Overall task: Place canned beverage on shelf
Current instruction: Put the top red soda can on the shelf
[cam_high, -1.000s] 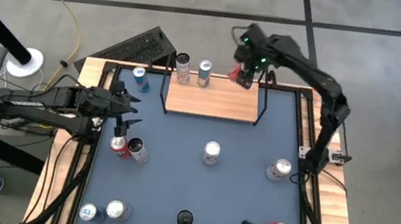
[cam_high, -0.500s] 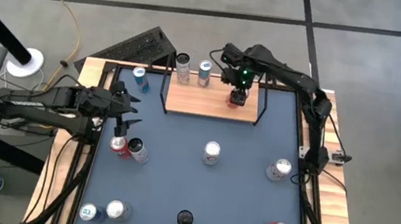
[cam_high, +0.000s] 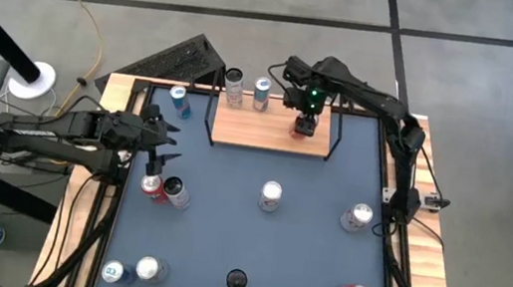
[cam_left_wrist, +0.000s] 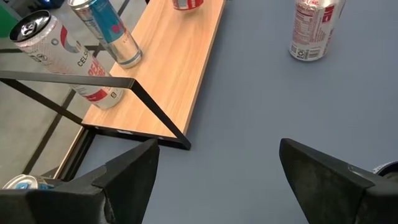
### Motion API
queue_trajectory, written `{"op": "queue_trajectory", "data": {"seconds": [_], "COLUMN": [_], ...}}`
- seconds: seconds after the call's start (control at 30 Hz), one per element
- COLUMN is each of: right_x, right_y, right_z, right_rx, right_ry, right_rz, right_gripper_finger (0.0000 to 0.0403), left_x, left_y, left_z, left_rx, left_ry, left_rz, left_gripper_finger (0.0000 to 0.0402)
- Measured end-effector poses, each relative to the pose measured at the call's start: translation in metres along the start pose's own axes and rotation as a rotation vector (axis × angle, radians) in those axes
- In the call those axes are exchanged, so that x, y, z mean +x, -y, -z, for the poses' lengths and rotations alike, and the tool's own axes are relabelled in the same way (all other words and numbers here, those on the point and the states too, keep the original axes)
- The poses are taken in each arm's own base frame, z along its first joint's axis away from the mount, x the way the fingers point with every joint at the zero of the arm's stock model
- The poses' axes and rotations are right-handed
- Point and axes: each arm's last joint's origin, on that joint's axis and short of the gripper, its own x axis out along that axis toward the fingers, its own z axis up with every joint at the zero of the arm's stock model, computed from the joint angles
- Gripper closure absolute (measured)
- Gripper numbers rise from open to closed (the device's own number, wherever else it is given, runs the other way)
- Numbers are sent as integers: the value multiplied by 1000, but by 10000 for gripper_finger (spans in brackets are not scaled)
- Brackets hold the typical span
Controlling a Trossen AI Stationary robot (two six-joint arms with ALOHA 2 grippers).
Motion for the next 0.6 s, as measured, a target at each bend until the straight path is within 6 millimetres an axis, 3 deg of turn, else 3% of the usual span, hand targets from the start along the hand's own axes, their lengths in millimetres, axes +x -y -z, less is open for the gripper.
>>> {"op": "queue_trajectory", "data": {"seconds": [0.3, 0.6], "right_x": [0, -5], "right_y": [-1, -2], "right_z": [-2, -1], "right_rx": [-6, -59], "right_ry": [13, 21], "right_rz": [8, 13], "right_gripper_finger": [45, 37], "left_x": [0, 0], "left_y": [0, 0], "left_z": [0, 0], "left_rx": [0, 0], "left_ry": [0, 1], "left_rz": [5, 4], "left_gripper_finger": [79, 79]}}
